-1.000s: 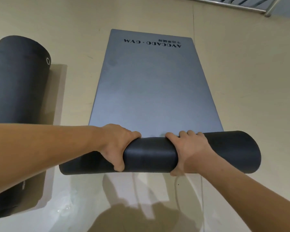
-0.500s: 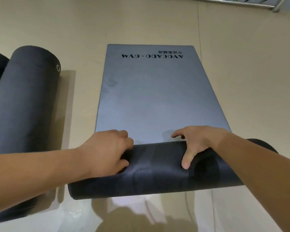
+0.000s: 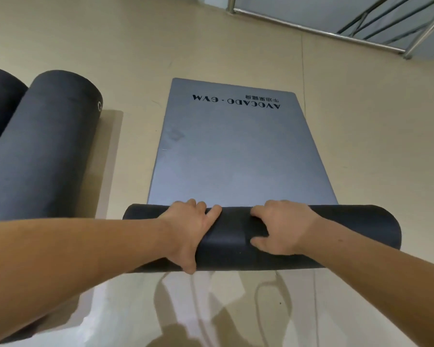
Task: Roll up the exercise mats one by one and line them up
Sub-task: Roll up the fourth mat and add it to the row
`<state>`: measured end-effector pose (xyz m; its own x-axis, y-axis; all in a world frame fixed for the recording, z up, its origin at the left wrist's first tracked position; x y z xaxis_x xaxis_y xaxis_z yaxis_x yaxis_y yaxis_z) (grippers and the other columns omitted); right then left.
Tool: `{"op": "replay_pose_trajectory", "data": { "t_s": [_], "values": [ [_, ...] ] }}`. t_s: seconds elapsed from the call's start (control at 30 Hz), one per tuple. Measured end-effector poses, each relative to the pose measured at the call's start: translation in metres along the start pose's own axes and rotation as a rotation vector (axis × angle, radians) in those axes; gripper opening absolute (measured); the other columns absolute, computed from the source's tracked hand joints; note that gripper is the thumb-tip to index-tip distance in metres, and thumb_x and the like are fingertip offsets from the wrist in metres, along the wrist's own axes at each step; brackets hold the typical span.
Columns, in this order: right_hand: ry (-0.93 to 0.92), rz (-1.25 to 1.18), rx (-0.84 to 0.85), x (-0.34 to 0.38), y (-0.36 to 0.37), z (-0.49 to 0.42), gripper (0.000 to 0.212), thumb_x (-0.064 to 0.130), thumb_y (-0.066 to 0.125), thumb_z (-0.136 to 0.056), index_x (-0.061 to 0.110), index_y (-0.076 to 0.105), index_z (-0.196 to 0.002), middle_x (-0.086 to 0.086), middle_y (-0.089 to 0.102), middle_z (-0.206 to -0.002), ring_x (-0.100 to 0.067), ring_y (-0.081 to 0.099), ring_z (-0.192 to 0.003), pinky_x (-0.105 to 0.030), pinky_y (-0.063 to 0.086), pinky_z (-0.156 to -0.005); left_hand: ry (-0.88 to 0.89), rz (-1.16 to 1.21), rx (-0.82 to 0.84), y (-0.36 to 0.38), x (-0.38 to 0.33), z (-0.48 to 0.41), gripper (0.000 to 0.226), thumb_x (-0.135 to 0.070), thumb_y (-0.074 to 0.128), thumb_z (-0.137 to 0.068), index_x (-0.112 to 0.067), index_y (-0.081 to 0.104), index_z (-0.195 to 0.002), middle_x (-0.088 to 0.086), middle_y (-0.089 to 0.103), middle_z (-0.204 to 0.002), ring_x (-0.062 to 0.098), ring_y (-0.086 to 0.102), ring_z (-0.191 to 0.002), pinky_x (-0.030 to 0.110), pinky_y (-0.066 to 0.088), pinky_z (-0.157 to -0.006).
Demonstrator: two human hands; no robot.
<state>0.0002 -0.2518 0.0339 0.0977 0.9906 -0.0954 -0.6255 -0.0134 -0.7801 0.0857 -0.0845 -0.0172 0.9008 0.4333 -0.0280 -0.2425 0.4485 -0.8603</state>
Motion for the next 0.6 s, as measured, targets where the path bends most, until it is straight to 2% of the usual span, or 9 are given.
{"op": "replay_pose_trajectory", "data": {
  "t_s": [0.1, 0.23, 0.3, 0.37, 0.4, 0.47, 0.53, 0.6],
  "values": [
    [-0.006, 0.051, 0.071, -0.004, 0.003, 0.009, 0.096, 0.073, 0.066, -0.082, 0.032, 0.023, -0.158, 0.002, 0.045, -0.141, -0.023, 0.048, -0.124, -0.04, 0.048, -0.098, 0.022, 0.067, 0.058, -0.014, 0.013, -0.007, 0.103, -0.062, 0.084, -0.054, -0.032, 0.031, -0.138, -0.003, 0.058, -0.106, 0.022, 0.062, -0.091, 0.042, 0.058, -0.083],
    [0.015, -0.049, 0.114, -0.005, 0.003, 0.011, 0.112, 0.077, 0.077, -0.068, 0.039, 0.02, -0.157, 0.004, 0.043, -0.141, -0.022, 0.045, -0.128, -0.043, 0.045, -0.105, 0.06, 0.067, 0.089, -0.011, 0.003, -0.004, 0.092, -0.058, 0.083, -0.06, -0.034, 0.033, -0.133, -0.006, 0.061, -0.103, 0.021, 0.064, -0.084, 0.041, 0.059, -0.079],
    [0.069, 0.034, 0.132, 0.003, 0.018, 0.005, 0.137, 0.079, 0.082, -0.059, 0.038, 0.0, -0.16, -0.002, 0.032, -0.155, -0.032, 0.034, -0.143, -0.055, 0.037, -0.115, 0.064, 0.085, 0.085, -0.008, 0.005, -0.004, 0.092, -0.059, 0.083, -0.061, -0.036, 0.032, -0.135, -0.008, 0.062, -0.105, 0.021, 0.064, -0.088, 0.041, 0.059, -0.08],
    [0.143, 0.091, 0.078, 0.012, 0.036, -0.002, 0.148, 0.078, 0.083, -0.058, 0.033, -0.015, -0.159, -0.01, 0.016, -0.162, -0.041, 0.018, -0.152, -0.066, 0.025, -0.118, 0.059, 0.181, 0.085, -0.012, 0.019, -0.008, 0.094, -0.06, 0.082, -0.059, -0.043, 0.033, -0.137, -0.012, 0.063, -0.109, 0.019, 0.065, -0.094, 0.043, 0.059, -0.085],
    [0.163, 0.077, 0.009, 0.013, 0.041, -0.006, 0.145, 0.078, 0.081, -0.06, 0.031, -0.015, -0.158, -0.011, 0.013, -0.161, -0.041, 0.016, -0.152, -0.069, 0.021, -0.118, 0.058, 0.23, 0.085, -0.016, 0.027, -0.01, 0.094, -0.061, 0.083, -0.057, -0.048, 0.035, -0.137, -0.015, 0.064, -0.112, 0.018, 0.065, -0.098, 0.043, 0.058, -0.089],
    [0.127, 0.009, -0.136, 0.01, 0.041, -0.013, 0.135, 0.079, 0.076, -0.061, 0.033, -0.005, -0.158, -0.004, 0.018, -0.157, -0.034, 0.022, -0.148, -0.068, 0.021, -0.118, 0.06, 0.3, 0.1, -0.022, 0.039, -0.012, 0.099, -0.061, 0.087, -0.058, -0.051, 0.036, -0.142, -0.018, 0.063, -0.124, 0.017, 0.064, -0.11, 0.044, 0.055, -0.099],
    [0.04, -0.067, -0.215, -0.002, 0.035, -0.016, 0.126, 0.081, 0.076, -0.058, 0.038, 0.01, -0.156, 0.004, 0.03, -0.151, -0.026, 0.033, -0.142, -0.058, 0.026, -0.12, 0.041, 0.353, 0.089, -0.027, 0.048, -0.016, 0.107, -0.057, 0.09, -0.063, -0.043, 0.033, -0.154, -0.015, 0.056, -0.141, 0.018, 0.058, -0.126, 0.045, 0.05, -0.108],
    [-0.021, -0.162, -0.238, -0.016, 0.027, -0.02, 0.115, 0.082, 0.078, -0.056, 0.041, 0.026, -0.151, 0.011, 0.044, -0.144, -0.018, 0.043, -0.135, -0.047, 0.031, -0.12, -0.008, 0.281, -0.004, -0.034, 0.051, -0.01, 0.103, -0.058, 0.086, -0.071, -0.036, 0.033, -0.157, -0.011, 0.048, -0.148, 0.019, 0.053, -0.13, 0.044, 0.05, -0.108]
  ]
}}
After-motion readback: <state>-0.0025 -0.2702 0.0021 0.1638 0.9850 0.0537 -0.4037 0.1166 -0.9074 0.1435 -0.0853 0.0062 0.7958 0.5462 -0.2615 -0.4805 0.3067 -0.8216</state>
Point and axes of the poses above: each hand's wrist, its own z-axis away from the middle knuckle, its own y-axis out of the palm, x = y × z, the point moved 4 cm from there along -z, towards the middle knuckle
